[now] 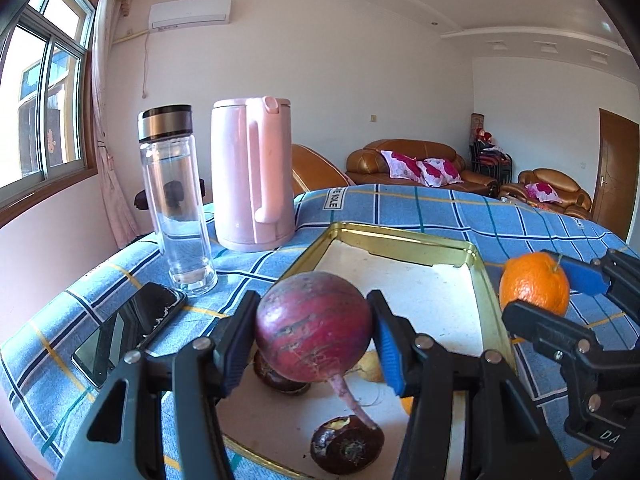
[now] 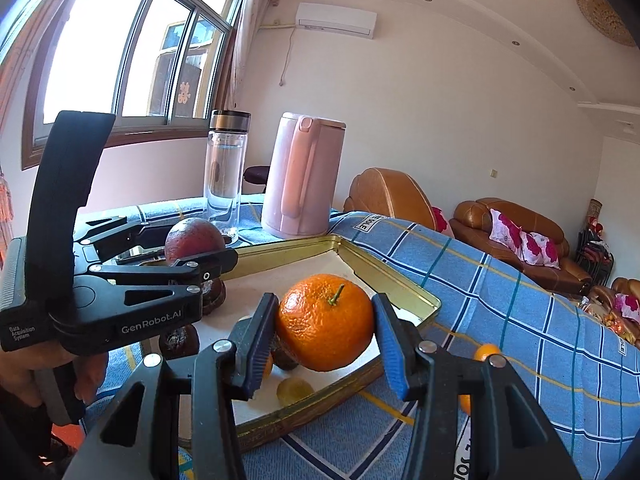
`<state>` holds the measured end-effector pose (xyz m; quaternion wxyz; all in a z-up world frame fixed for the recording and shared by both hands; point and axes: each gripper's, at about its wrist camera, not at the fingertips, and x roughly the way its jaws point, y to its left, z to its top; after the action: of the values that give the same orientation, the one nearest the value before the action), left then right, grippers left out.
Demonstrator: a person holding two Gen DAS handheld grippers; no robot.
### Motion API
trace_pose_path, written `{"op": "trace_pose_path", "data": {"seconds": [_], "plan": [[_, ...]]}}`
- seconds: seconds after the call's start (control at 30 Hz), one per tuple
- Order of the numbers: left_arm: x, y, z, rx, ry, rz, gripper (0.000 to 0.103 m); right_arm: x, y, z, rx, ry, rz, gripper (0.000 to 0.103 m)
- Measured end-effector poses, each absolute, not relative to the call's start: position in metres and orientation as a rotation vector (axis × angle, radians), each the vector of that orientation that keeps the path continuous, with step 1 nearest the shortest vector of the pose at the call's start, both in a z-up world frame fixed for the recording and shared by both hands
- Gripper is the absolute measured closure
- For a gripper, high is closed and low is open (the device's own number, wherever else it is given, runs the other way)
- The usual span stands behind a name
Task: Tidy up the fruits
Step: 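Open the left tool to drop the onion while the right tool releases the mandarin into the tray, then withdraw both open tools from the tray toward the last mandarins on the cloth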
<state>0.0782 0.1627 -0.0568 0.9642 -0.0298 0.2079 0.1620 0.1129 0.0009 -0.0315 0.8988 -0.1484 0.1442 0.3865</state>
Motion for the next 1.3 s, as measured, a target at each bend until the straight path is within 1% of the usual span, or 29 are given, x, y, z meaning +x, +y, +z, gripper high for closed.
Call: {"op": "trace_pose_path", "data": {"seconds": [0.47, 0.63, 0.73, 0.83, 0.87, 0.93, 1.03, 1.07, 1.17, 1.3], "plan": [[0.078, 0.187, -0.073, -0.091, 0.482, 0.358, 0.047, 0.111, 0.031, -0.052, -0.38, 0.404, 0.879, 0.053], [0.074, 0.187, -0.068, -0.081, 0.454, 0.376, 0.046, 0.105, 0.036, -0.054, -0.403, 0.411, 0.904, 0.053], [0.071, 0.186, -0.063, -0.086, 0.44, 0.374, 0.041, 0.103, 0.036, -0.055, -0.406, 0.41, 0.914, 0.052], [0.068, 0.183, -0.058, -0.102, 0.415, 0.376, 0.029, 0.101, 0.03, -0.052, -0.398, 0.392, 0.898, 0.052], [0.068, 0.181, -0.056, -0.101, 0.408, 0.37, 0.027, 0.101, 0.026, -0.051, -0.397, 0.385, 0.888, 0.052], [0.069, 0.174, -0.053, -0.098, 0.4, 0.353, 0.027, 0.102, 0.015, -0.048, -0.396, 0.373, 0.852, 0.05], [0.074, 0.16, -0.05, -0.111, 0.398, 0.312, 0.017, 0.114, -0.012, -0.04, -0.368, 0.371, 0.781, 0.047], [0.077, 0.154, -0.049, -0.113, 0.402, 0.298, 0.015, 0.121, -0.023, -0.038, -0.353, 0.379, 0.75, 0.046], [0.087, 0.135, -0.046, -0.104, 0.41, 0.253, 0.013, 0.145, -0.053, -0.033, -0.328, 0.413, 0.633, 0.041], [0.101, 0.11, -0.041, -0.104, 0.414, 0.211, 0.007, 0.185, -0.087, -0.039, -0.273, 0.523, 0.521, 0.04]]}}
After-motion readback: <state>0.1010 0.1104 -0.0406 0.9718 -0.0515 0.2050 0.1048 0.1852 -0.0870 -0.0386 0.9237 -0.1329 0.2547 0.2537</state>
